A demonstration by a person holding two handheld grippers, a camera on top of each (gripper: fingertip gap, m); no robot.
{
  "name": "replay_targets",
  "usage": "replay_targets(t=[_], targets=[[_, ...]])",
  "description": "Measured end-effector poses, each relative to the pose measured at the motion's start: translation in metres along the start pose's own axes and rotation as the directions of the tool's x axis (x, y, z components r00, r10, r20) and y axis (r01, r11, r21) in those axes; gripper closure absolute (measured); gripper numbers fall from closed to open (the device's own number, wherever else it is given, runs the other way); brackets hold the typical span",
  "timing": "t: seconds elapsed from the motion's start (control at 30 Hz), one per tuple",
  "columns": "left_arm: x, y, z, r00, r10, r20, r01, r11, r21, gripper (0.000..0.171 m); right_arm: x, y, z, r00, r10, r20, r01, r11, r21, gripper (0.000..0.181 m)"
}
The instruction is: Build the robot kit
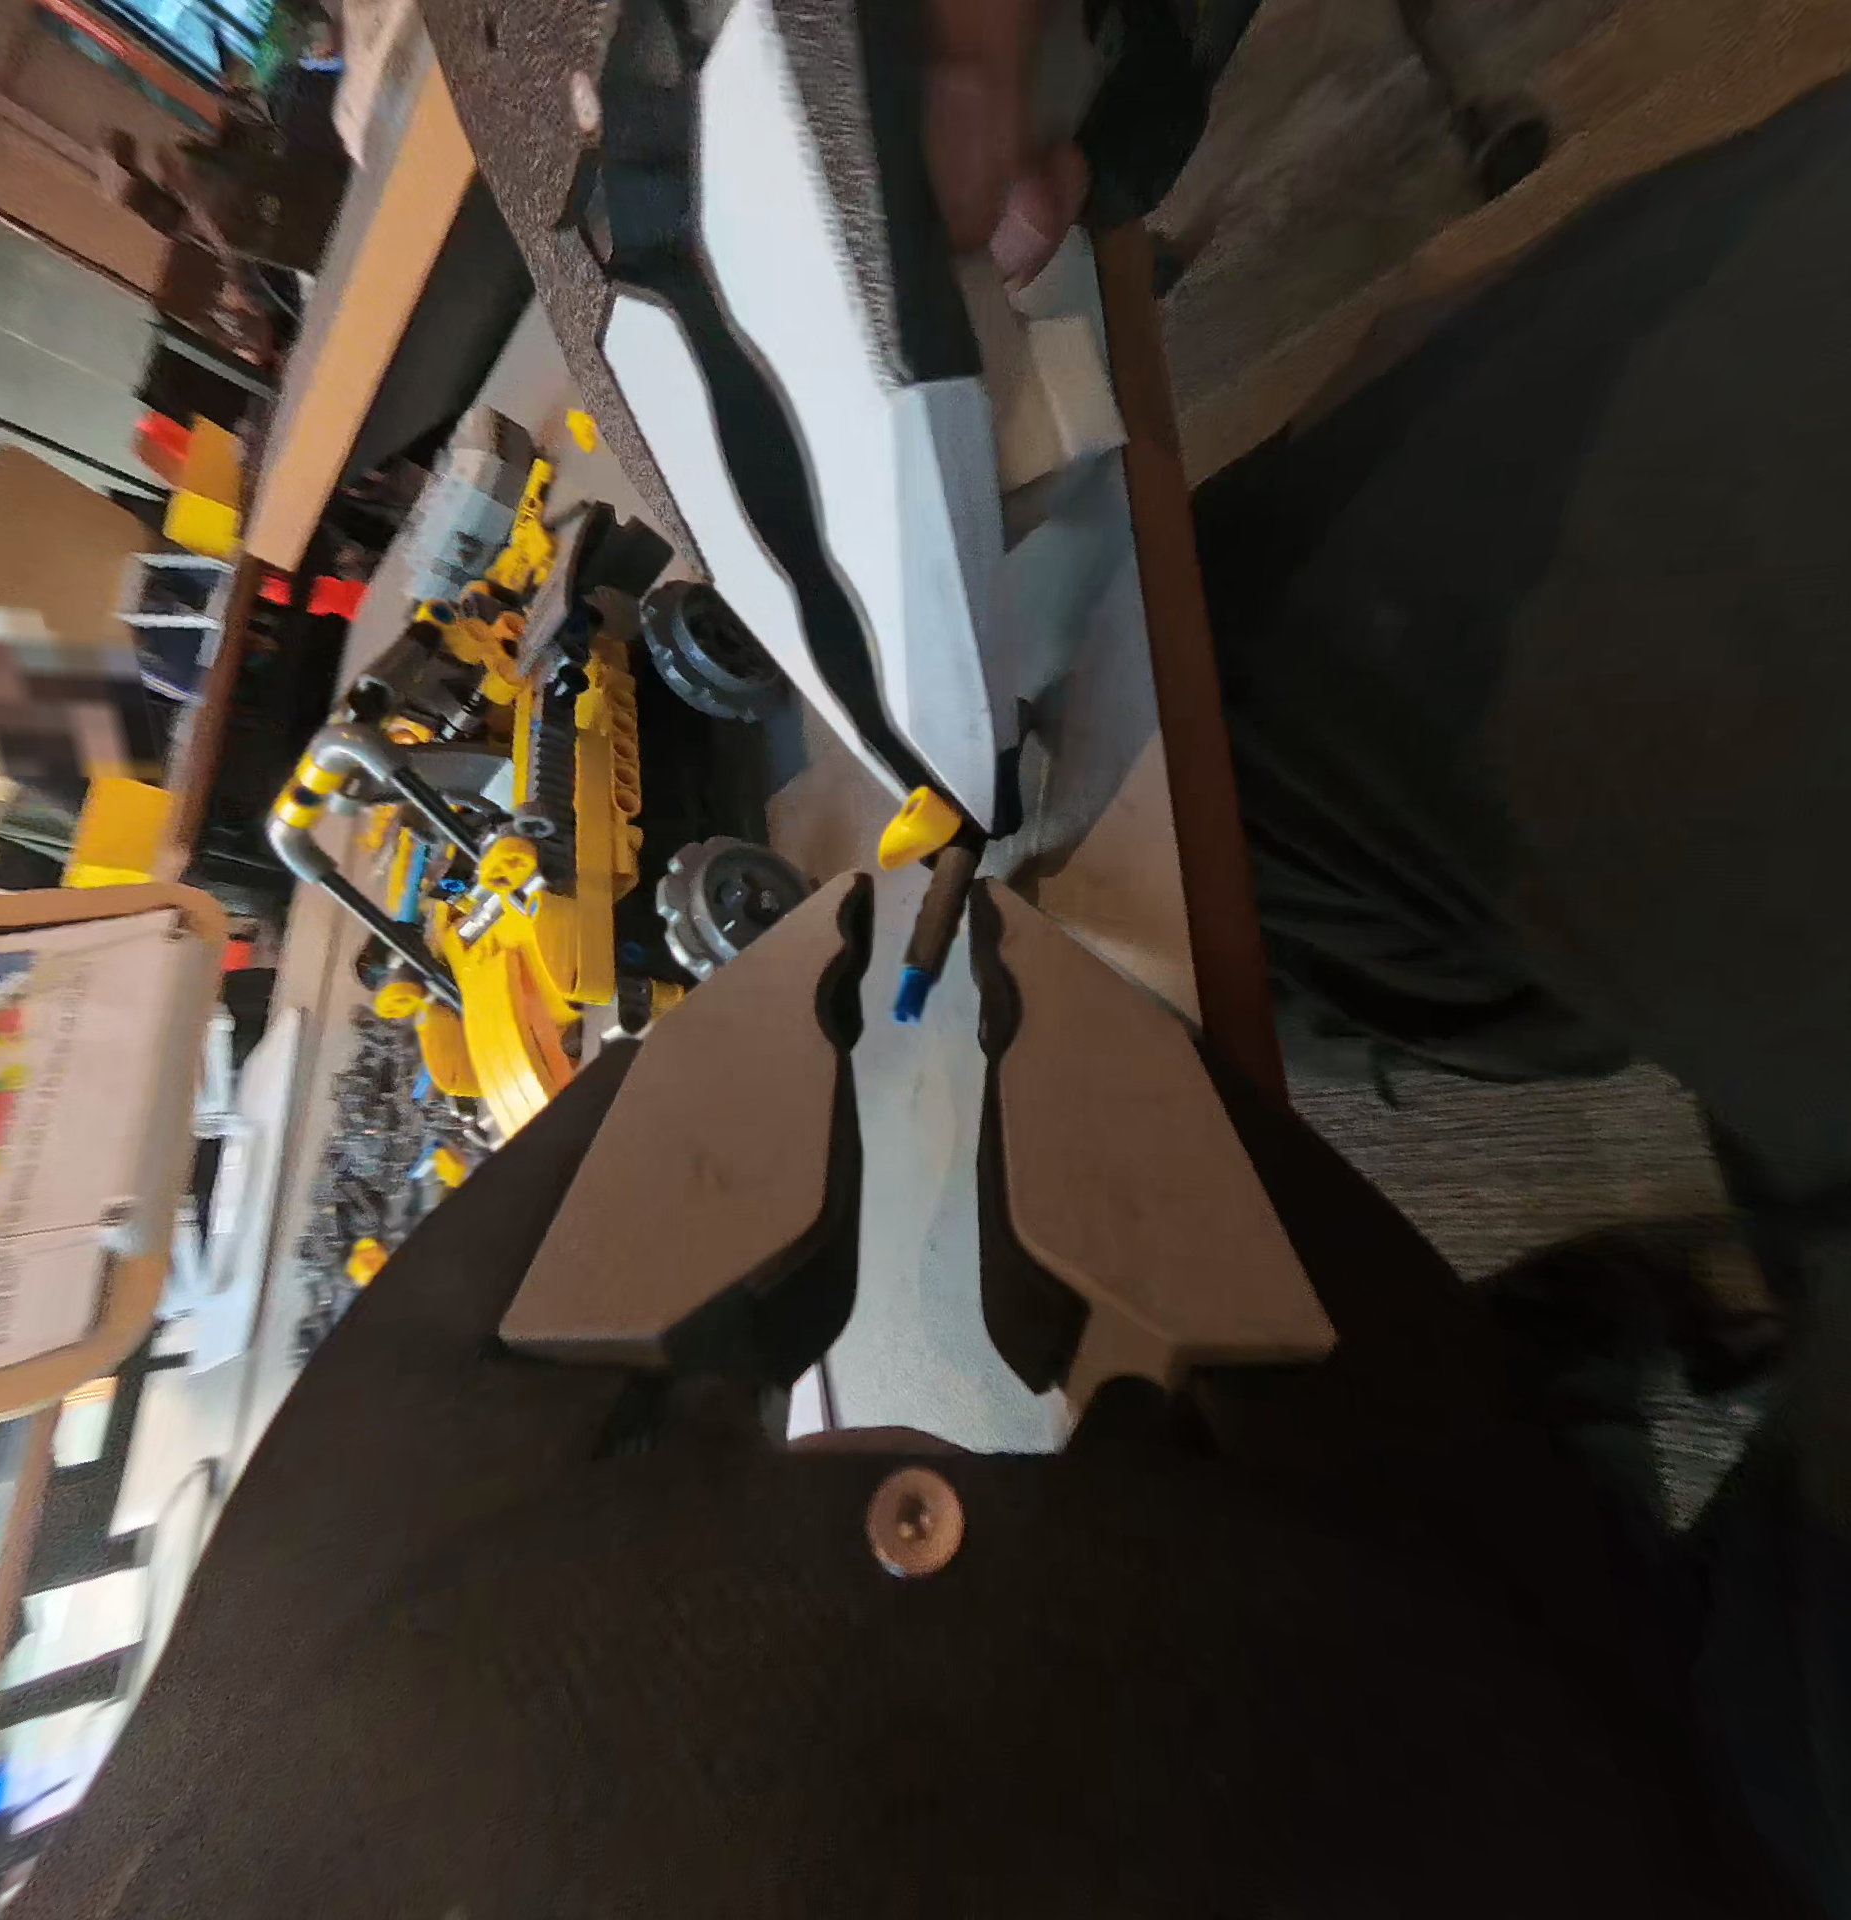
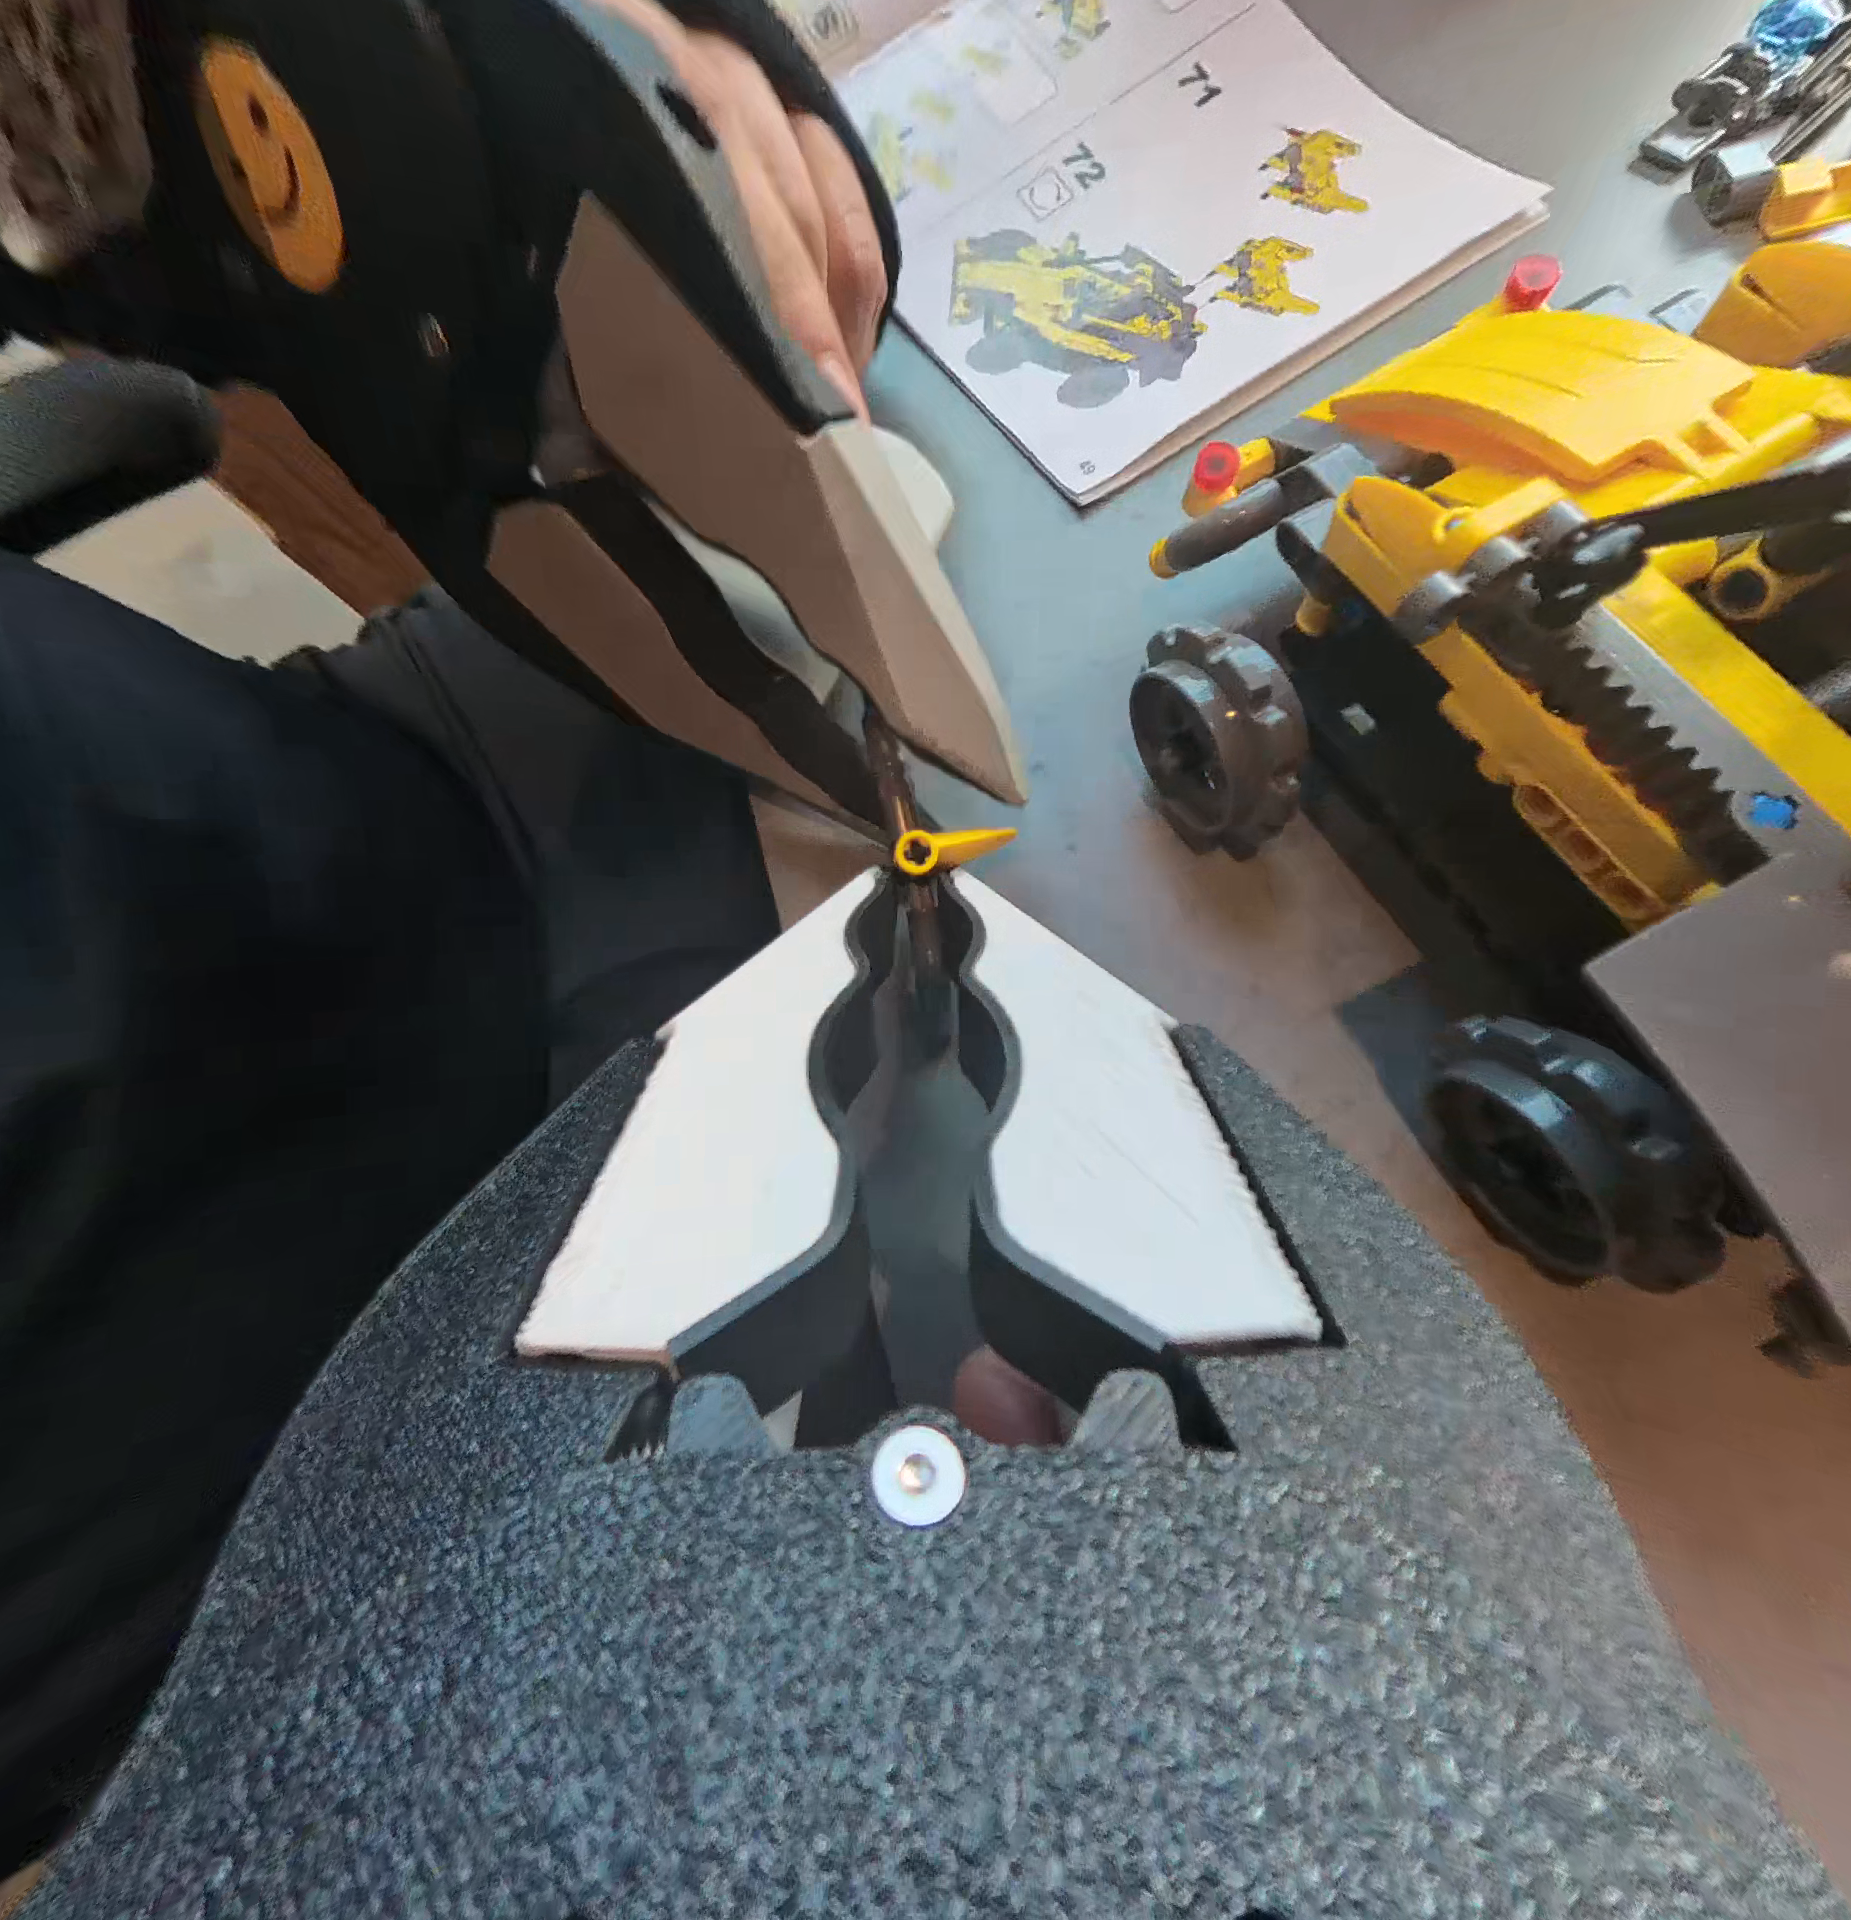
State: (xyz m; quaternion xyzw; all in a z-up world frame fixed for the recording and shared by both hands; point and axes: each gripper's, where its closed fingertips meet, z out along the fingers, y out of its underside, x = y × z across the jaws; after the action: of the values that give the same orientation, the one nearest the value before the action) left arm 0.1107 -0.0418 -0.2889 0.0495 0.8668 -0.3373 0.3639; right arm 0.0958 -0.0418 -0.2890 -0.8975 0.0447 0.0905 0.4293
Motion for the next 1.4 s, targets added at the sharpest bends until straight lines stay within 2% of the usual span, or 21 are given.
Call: replay_targets(t=[0.1, 0.2, 0.27, 0.33, 0.5, 0.63, 0.7, 0.8, 1.0, 1.17, 1.4], targets=[[0.002, 0.002, -0.003, 0.990, -0.100, -0.099, 0.099, 0.995, -0.015, 0.150, 0.007, 0.009, 0.003, 0.997, -0.058, -0.054, 0.053, 0.995, -0.090, 0.176], [0.006, 0.003, -0.004, 0.964, -0.192, -0.186, 0.186, 0.981, -0.047, 0.154, 0.006, 0.008, 0.004, 0.997, -0.064, -0.034, 0.060, 0.992, -0.114, 0.176], [0.012, 0.004, -0.004, 0.935, -0.249, -0.254, 0.239, 0.969, -0.070, 0.168, 0.006, 0.007, 0.005, 0.998, -0.062, -0.017, 0.059, 0.990, -0.131, 0.176], [0.009, 0.006, -0.003, 0.923, -0.285, -0.258, 0.269, 0.958, -0.095, 0.168, 0.008, 0.008, 0.001, 0.997, -0.078, -0.028, 0.073, 0.987, -0.146, 0.165], [0.005, 0.011, -0.005, 0.916, -0.310, -0.256, 0.290, 0.950, -0.113, 0.162, 0.012, 0.013, -0.018, 0.996, -0.075, -0.054, 0.067, 0.989, -0.131, 0.163], [0.004, 0.013, -0.008, 0.893, -0.354, -0.279, 0.331, 0.935, -0.126, 0.153, 0.013, 0.023, -0.020, 0.996, -0.063, -0.066, 0.052, 0.988, -0.149, 0.167], [0.005, 0.014, -0.008, 0.880, -0.368, -0.299, 0.345, 0.930, -0.130, 0.156, 0.013, 0.024, -0.018, 0.996, -0.062, -0.066, 0.052, 0.989, -0.141, 0.170], [0.009, 0.012, -0.008, 0.857, -0.384, -0.343, 0.361, 0.923, -0.132, 0.169, 0.012, 0.023, -0.016, 0.998, -0.044, -0.049, 0.038, 0.992, -0.123, 0.172], [0.009, 0.012, -0.008, 0.838, -0.393, -0.377, 0.376, 0.918, -0.121, 0.169, 0.015, 0.022, -0.016, 0.997, -0.053, -0.059, 0.046, 0.993, -0.111, 0.180], [0.010, 0.012, -0.008, 0.816, -0.411, -0.407, 0.406, 0.908, -0.101, 0.168, 0.016, 0.022, -0.016, 1.000, -0.029, -0.003, 0.029, 0.995, -0.093, 0.180], [0.010, 0.012, -0.008, 0.826, -0.371, -0.424, 0.375, 0.924, -0.079, 0.168, 0.019, 0.021, -0.016, 0.996, -0.068, 0.054, 0.073, 0.992, -0.098, 0.180]])
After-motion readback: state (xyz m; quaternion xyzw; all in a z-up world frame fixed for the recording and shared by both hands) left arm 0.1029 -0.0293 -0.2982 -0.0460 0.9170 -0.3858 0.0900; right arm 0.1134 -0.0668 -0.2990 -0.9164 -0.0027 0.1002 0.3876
